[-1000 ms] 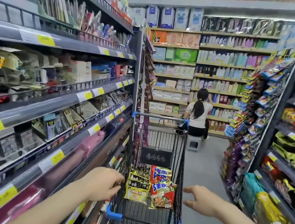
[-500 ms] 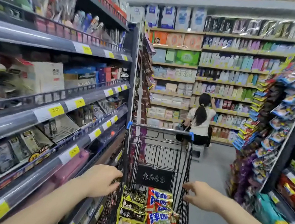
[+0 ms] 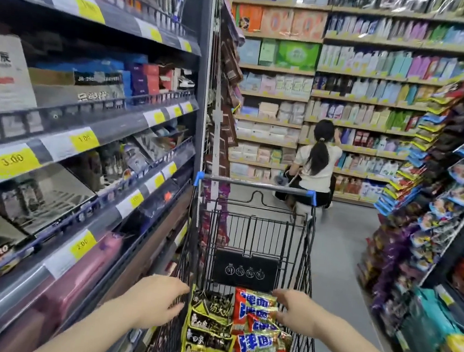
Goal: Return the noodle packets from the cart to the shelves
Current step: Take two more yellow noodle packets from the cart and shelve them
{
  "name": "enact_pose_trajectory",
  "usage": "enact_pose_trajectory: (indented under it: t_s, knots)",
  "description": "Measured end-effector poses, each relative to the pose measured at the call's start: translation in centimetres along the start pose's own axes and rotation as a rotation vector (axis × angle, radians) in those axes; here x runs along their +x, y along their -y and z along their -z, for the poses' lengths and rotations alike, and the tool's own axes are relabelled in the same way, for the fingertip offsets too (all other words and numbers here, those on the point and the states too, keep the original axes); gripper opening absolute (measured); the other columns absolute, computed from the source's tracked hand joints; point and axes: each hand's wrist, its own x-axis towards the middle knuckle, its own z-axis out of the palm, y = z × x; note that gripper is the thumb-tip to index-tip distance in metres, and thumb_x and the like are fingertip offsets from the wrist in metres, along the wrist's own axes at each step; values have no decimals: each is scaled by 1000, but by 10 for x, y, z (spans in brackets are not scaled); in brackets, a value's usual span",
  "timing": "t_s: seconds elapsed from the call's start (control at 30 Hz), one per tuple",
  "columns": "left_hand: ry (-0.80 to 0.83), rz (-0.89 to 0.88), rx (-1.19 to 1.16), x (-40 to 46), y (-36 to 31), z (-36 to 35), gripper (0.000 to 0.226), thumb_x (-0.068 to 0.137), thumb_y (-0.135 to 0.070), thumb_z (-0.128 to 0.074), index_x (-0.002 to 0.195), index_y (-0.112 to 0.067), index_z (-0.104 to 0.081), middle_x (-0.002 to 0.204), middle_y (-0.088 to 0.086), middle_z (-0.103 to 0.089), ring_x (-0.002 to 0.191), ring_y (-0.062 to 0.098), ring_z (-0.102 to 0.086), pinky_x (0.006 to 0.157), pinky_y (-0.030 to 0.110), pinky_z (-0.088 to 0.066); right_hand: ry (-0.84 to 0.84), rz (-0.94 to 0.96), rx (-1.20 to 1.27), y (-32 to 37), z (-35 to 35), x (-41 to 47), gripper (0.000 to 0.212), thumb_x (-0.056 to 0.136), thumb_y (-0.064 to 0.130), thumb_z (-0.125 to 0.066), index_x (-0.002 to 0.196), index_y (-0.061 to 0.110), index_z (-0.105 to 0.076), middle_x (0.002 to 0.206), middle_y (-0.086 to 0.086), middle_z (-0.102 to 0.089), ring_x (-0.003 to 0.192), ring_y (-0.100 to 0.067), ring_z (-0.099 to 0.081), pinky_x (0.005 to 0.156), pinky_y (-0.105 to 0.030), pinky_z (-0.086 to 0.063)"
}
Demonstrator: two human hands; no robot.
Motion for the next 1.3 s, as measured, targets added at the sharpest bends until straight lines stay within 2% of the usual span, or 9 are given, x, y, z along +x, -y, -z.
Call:
enact_pose_trajectory:
  t_s: [0.17, 0.27, 0.43, 0.53, 0.63, 0.8, 0.97, 1.17, 1.3]
  knots:
    - [11, -25, -11, 31, 17, -76, 48, 96, -36, -36, 141, -18, -37, 143, -2, -43, 131, 17, -40, 109, 30, -30, -19, -43, 110, -26, -56, 59, 61, 92, 26, -55, 146, 18, -30, 144, -4, -45, 106, -9, -60, 89, -27, -53]
    - [37, -75, 25, 43, 28, -133, 50, 91, -41, -31, 133, -19, -47, 135, 0, -52, 124, 20, -46, 107, 34, -34, 46, -92, 191, -45, -116, 91, 56, 91, 21, -56, 143, 15, -34, 137, -5, -50, 117, -22, -59, 96, -33, -51]
    - [-67, -104, 49, 59, 45, -209, 42, 83, -53, -36, 101, -37, -70, 103, -22, -68, 95, -6, -63, 91, 24, -48, 173, -140, 130, -75, -219, 139, 43, 91, 16, -49, 133, 15, -45, 134, -6, -53, 116, -16, -53, 106, -34, -40]
    - [-93, -72, 12, 63, 49, -237, 57, 94, -54, -16, 106, -35, -68, 110, -20, -67, 101, -6, -61, 100, 28, -38, 186, -170, 136, -86, -255, 160, 28, 91, 12, -47, 119, 13, -54, 122, -5, -57, 119, -21, -50, 107, -33, -39]
    - [-207, -96, -30, 69, 52, -256, 77, 86, -66, -2, 124, -28, -59, 133, -11, -55, 123, 2, -49, 114, 36, -14, 157, -163, 202, -99, -290, 185, 11, 91, 13, -52, 92, 24, -50, 92, 9, -53, 96, -17, -49, 101, -32, -43]
    - [-261, -126, -48, 73, 53, -264, 90, 79, -69, 3, 130, -23, -54, 140, -5, -48, 131, 8, -40, 113, 30, 5, 91, -201, 428, -106, -334, 217, 56, 91, 13, -56, 138, 3, -27, 138, -11, -46, 119, -23, -48, 106, -28, -34]
    - [-262, -153, -16, 71, 52, -268, 66, 89, -58, -16, 130, -23, -54, 140, -6, -49, 131, 6, -39, 112, 24, 9, 61, -283, 674, -106, -369, 240, 97, 89, 21, -58, 147, 5, 18, 157, -16, -15, 139, -34, -31, 115, -45, -26]
    - [-233, -156, -15, 67, 50, -265, 61, 92, -56, -22, 128, -21, -56, 136, -6, -53, 128, 7, -43, 111, 28, 11, -131, -360, 780, -96, -384, 257, 63, 78, 14, -72, 126, 3, -32, 121, -15, -55, 108, -31, -58, 97, -47, -48]
    - [-222, -137, 52, 67, 53, -270, 48, 91, -50, -34, 114, -22, -66, 116, -7, -66, 110, 6, -60, 111, 43, -15, -64, -345, 794, -79, -386, 253, 32, 74, 17, -78, 99, 7, -60, 97, -8, -68, 87, -23, -64, 78, -32, -54]
